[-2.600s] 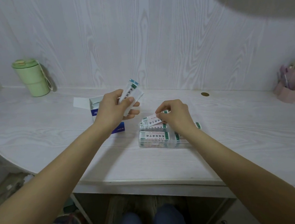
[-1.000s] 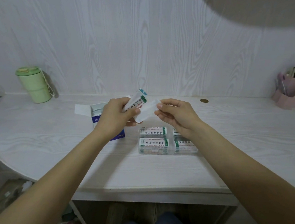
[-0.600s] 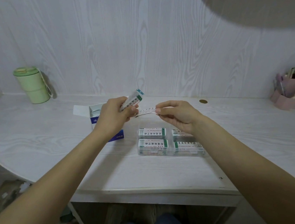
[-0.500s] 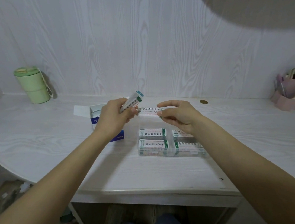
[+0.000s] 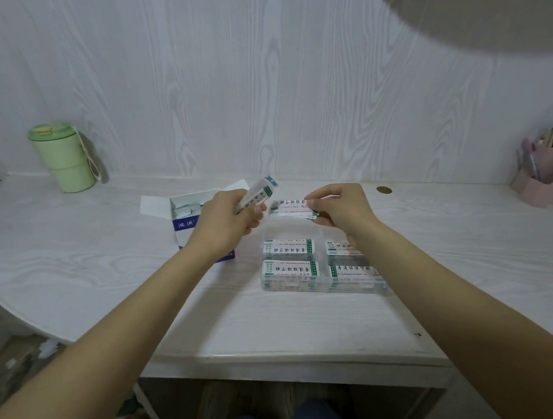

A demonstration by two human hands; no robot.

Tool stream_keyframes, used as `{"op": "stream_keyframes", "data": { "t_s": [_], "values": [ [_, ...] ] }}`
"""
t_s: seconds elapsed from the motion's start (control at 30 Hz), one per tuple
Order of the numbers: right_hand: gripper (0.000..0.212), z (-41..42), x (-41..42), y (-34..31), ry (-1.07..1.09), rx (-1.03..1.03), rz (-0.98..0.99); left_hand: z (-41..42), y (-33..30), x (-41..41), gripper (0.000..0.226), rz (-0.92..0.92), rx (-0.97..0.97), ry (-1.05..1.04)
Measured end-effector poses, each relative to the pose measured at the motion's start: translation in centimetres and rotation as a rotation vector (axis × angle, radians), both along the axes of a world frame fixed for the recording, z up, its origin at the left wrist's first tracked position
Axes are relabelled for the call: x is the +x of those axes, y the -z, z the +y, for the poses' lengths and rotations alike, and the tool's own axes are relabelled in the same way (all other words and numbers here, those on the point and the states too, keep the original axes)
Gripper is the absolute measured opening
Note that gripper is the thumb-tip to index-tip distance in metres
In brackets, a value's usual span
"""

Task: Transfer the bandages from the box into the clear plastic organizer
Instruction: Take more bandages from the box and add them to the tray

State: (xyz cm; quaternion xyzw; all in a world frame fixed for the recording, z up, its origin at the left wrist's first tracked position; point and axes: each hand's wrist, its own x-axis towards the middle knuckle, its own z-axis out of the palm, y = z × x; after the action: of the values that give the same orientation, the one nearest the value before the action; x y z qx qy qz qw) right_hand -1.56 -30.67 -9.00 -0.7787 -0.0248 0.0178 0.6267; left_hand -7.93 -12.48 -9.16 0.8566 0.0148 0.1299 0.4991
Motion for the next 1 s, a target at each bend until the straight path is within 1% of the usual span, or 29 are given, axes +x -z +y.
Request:
{"op": "stream_keyframes", "data": {
  "t_s": [0.17, 0.23, 0.33, 0.4, 0.47, 0.53, 0.7, 0.77, 0.83, 1.0],
  "values": [
    [0.006, 0.6, 1.4, 0.7, 0.018, -0.328, -0.098, -0.8, -0.1, 0.7, 0.023, 0.077, 0.133, 0.041],
    [0.006, 1.0, 1.7, 0.9, -0.029, -0.469, -0.117, -1.1, 0.0, 1.0, 0.024, 0.089, 0.207, 0.031],
    [0.010, 1.7, 2.0, 1.0, -0.111, -0.628, -0.134, -1.3, 0.2, 1.2, 0.023, 0.113, 0.276, 0.003],
    [0.012, 2.2, 2.2, 1.2, -0.129, -0.740, -0.132, -1.5, 0.3, 1.4, 0.023, 0.136, 0.285, -0.010],
    [0.007, 2.7, 2.3, 1.3, -0.126, -0.875, -0.116, -1.7, 0.3, 1.5, 0.022, 0.156, 0.271, -0.014],
    [0.016, 3.2, 2.5, 1.6, -0.123, -0.968, -0.118, -1.9, 0.3, 1.6, 0.023, 0.170, 0.238, -0.011],
    [0.021, 3.8, 2.5, 1.4, -0.161, -1.156, -0.224, -2.0, 0.0, 1.9, 0.025, 0.194, 0.192, -0.012],
    [0.024, 4.0, 2.4, 1.4, -0.184, -1.206, -0.264, -2.0, -0.1, 1.9, 0.025, 0.199, 0.184, -0.015],
    [0.025, 4.3, 2.6, 1.5, -0.228, -1.197, -0.261, -1.9, -0.1, 1.9, 0.025, 0.203, 0.176, -0.015],
    [0.020, 4.0, 3.2, 1.5, -0.340, -1.040, -0.212, -1.8, -0.1, 1.9, 0.026, 0.209, 0.156, -0.005]
  ]
}}
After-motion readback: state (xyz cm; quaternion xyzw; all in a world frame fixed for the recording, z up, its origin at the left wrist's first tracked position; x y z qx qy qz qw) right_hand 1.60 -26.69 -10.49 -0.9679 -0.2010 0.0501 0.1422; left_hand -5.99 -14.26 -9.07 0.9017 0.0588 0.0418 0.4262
